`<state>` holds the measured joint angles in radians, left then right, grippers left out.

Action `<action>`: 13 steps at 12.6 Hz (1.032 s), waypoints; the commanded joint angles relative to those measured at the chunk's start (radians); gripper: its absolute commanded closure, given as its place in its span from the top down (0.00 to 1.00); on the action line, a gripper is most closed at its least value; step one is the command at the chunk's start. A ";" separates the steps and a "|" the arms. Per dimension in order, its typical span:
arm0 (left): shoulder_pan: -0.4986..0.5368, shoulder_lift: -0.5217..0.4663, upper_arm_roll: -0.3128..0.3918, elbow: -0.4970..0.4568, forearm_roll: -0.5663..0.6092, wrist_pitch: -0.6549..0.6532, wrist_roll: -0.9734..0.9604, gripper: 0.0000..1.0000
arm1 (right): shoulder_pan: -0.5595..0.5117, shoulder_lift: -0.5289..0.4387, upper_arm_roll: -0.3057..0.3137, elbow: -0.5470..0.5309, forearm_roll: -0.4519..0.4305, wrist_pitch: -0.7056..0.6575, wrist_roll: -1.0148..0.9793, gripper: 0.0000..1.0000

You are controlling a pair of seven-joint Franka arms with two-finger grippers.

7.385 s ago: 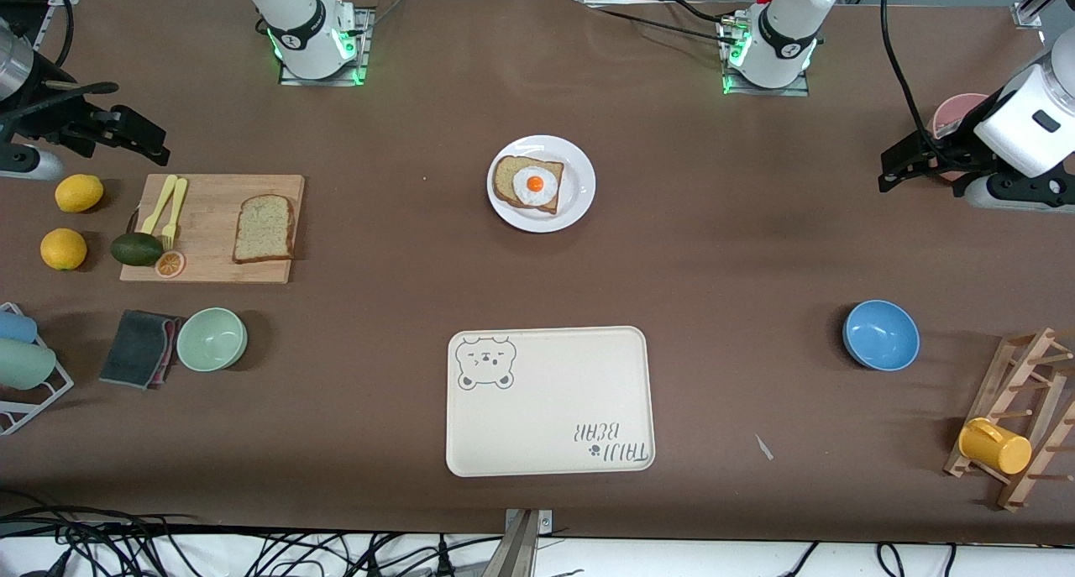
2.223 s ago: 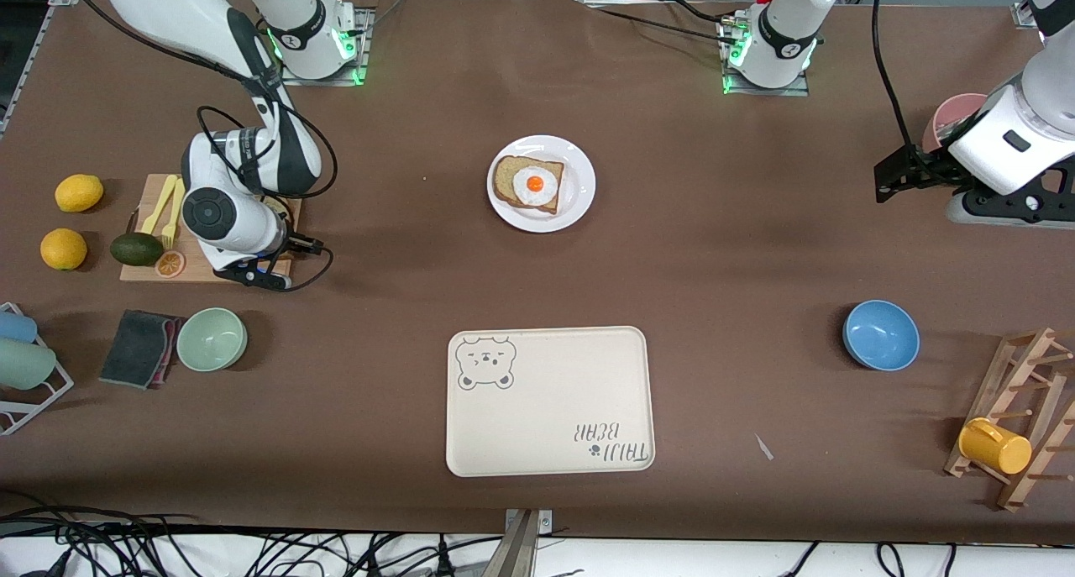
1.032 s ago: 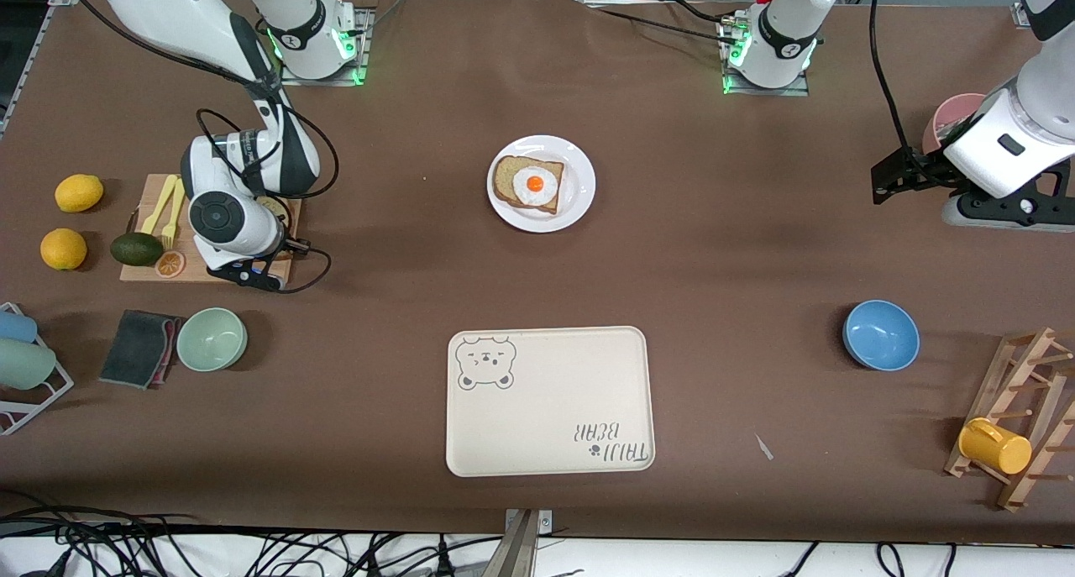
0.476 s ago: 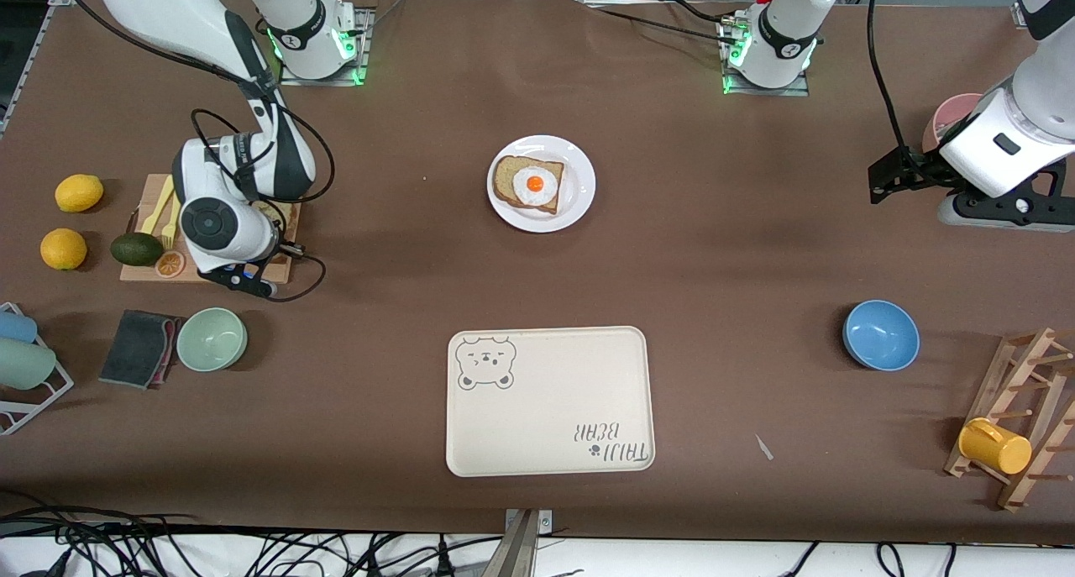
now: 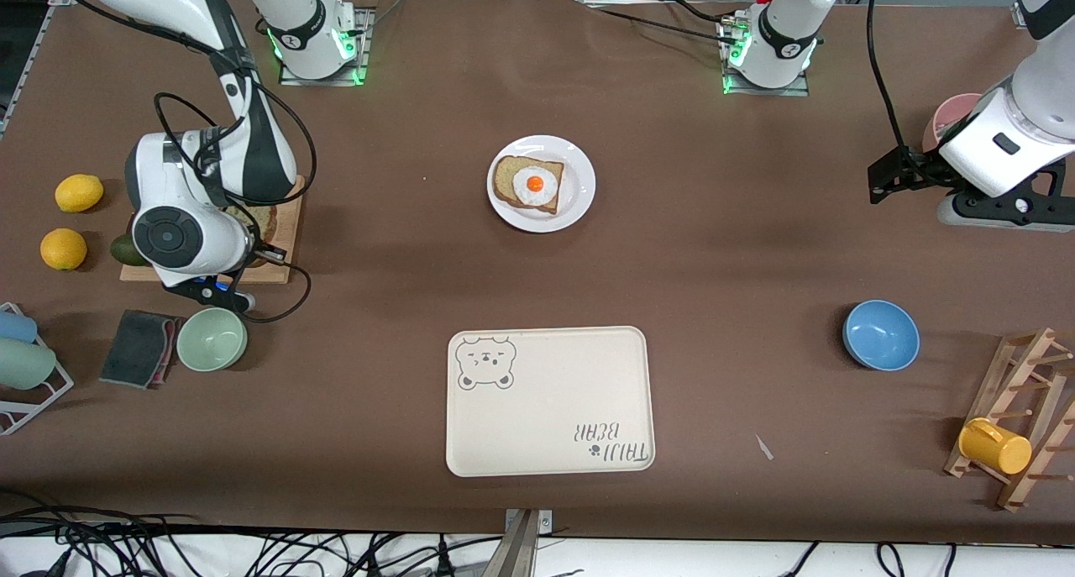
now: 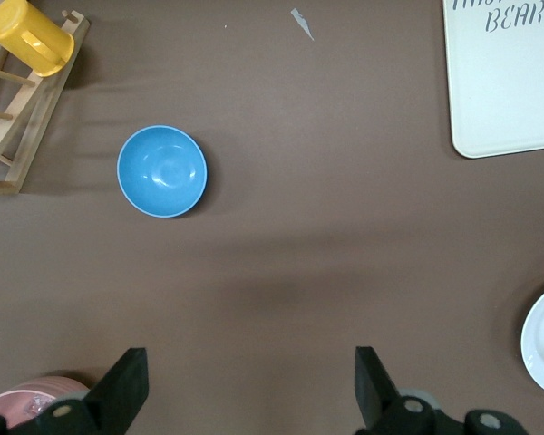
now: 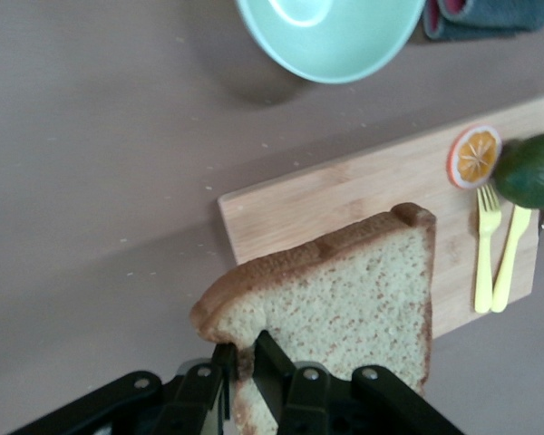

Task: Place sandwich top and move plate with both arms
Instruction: 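Carry the bread slice with the right gripper over the egg toast plate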

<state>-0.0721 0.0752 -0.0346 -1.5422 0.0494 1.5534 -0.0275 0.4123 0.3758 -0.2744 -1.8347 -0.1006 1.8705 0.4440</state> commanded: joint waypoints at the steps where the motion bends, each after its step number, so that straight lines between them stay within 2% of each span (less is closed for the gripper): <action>1: -0.008 0.008 -0.013 0.028 0.017 -0.007 -0.008 1.00 | 0.005 -0.018 0.090 0.041 0.057 -0.028 -0.001 0.00; 2: -0.008 0.008 -0.014 0.028 0.017 -0.007 -0.012 1.00 | 0.005 -0.020 0.136 0.069 0.088 -0.037 0.051 0.00; 4: -0.008 0.008 -0.016 0.028 0.018 -0.007 -0.046 1.00 | 0.022 -0.009 0.257 0.139 0.067 -0.047 0.215 0.00; 5: -0.008 0.008 -0.021 0.028 0.018 -0.009 -0.049 1.00 | 0.051 0.011 0.274 0.188 0.053 -0.047 0.267 0.00; 8: -0.008 0.008 -0.021 0.028 0.017 -0.009 -0.049 1.00 | 0.182 0.090 0.274 0.282 0.053 -0.053 0.386 0.00; 10: -0.008 0.008 -0.027 0.028 0.018 -0.009 -0.049 1.00 | 0.210 0.101 0.284 0.317 0.085 -0.066 0.397 0.00; 11: -0.008 0.008 -0.033 0.028 0.018 -0.009 -0.049 1.00 | 0.245 0.113 0.290 0.327 0.135 -0.063 0.412 0.00; 12: -0.008 0.008 -0.036 0.028 0.020 -0.009 -0.049 1.00 | 0.273 0.141 0.296 0.350 0.181 -0.053 0.461 0.00; 13: -0.008 0.009 -0.036 0.028 0.024 -0.009 -0.049 1.00 | 0.328 0.188 0.297 0.394 0.183 -0.047 0.516 0.00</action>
<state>-0.0736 0.0752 -0.0655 -1.5385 0.0494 1.5535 -0.0645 0.6718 0.4847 0.0193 -1.5401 0.0561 1.8446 0.8774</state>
